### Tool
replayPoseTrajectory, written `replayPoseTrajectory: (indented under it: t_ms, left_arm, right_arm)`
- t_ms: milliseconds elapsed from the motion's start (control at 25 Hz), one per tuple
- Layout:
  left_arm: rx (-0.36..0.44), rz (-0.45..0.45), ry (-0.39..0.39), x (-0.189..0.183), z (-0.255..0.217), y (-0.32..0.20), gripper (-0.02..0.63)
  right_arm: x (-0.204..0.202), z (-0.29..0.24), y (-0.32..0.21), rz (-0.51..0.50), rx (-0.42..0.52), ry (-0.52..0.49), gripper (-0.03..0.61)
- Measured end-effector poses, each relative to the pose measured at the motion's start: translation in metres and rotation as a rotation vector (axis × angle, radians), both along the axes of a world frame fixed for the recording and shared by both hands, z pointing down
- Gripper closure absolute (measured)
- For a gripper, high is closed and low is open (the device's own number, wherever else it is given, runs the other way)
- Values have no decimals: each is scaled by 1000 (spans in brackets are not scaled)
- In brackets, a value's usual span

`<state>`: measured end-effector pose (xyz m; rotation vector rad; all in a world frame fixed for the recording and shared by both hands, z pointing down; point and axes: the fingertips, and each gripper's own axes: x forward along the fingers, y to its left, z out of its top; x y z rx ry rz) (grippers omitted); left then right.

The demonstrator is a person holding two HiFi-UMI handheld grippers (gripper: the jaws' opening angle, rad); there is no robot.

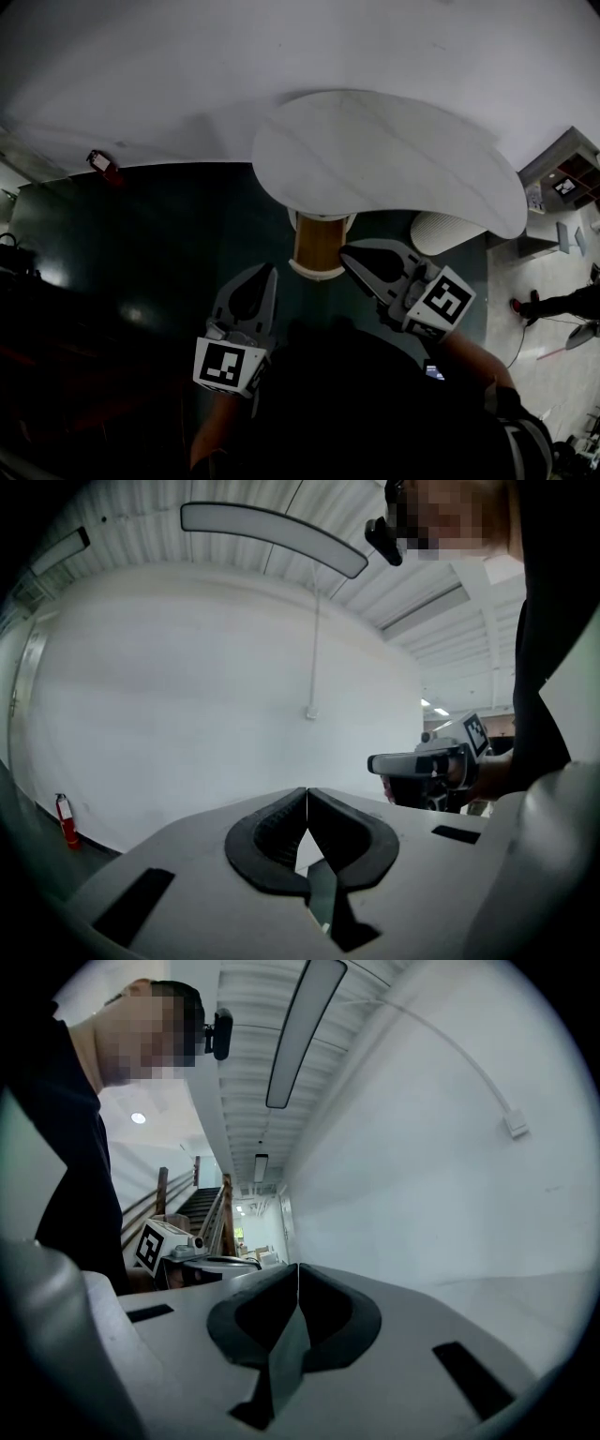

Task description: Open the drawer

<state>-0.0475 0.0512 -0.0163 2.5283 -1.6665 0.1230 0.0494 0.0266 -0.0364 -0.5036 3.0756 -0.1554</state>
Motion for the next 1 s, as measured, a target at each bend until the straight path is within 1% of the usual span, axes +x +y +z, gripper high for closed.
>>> replayPoseTrajectory:
  t_ms: [280,600,1000]
  left_arm:
    - [35,-21,-18,4,-17,7,600]
    - [22,-27,-14,10,-14,4,600]
    - [16,-16,-11,23,-10,1,600]
  right_arm:
    - [10,-8,8,11,13,-13,561]
    - [22,-8,10,29,15,-20,562]
    - [29,-8,12,25,20,-30,562]
